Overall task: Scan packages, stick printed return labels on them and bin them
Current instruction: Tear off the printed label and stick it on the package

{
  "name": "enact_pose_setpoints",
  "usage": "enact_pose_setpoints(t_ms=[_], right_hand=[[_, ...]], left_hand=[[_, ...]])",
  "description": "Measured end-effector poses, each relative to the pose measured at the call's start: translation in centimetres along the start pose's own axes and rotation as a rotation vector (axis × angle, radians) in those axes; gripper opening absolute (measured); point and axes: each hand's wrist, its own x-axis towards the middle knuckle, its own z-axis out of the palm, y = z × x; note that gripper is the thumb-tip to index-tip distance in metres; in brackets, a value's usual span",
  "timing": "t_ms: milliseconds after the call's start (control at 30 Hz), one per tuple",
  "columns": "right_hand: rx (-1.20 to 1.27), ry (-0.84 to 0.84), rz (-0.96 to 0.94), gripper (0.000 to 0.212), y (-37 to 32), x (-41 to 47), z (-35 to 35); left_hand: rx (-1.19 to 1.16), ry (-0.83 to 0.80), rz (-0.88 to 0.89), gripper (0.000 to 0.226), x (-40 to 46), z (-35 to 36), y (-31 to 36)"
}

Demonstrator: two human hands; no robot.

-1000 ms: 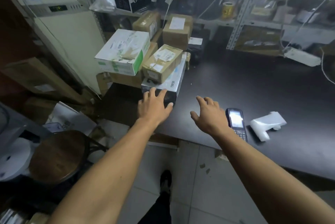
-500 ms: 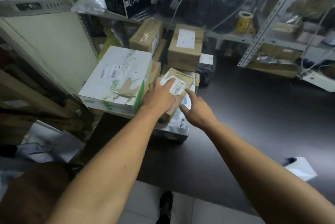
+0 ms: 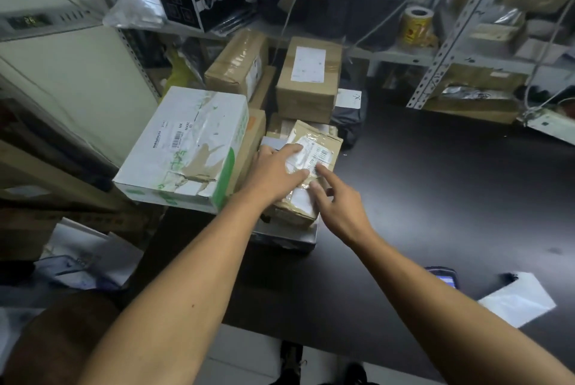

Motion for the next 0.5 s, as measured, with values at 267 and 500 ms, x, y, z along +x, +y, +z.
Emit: enact_pose_setpoints(t_ms=[267,500], right_hand=[[0.188,0.199,0.064,0.032,5.6,-4.0,-5.5],[0.23,0.241,0.159,0.019,12.2,-8.9,-9.7]], left_hand=[[-0.344,-0.044,0.057,0.044,-2.9,6.0,6.3],[-0.223,-0.228,0.167,0.055,-5.0,13.1,10.7]])
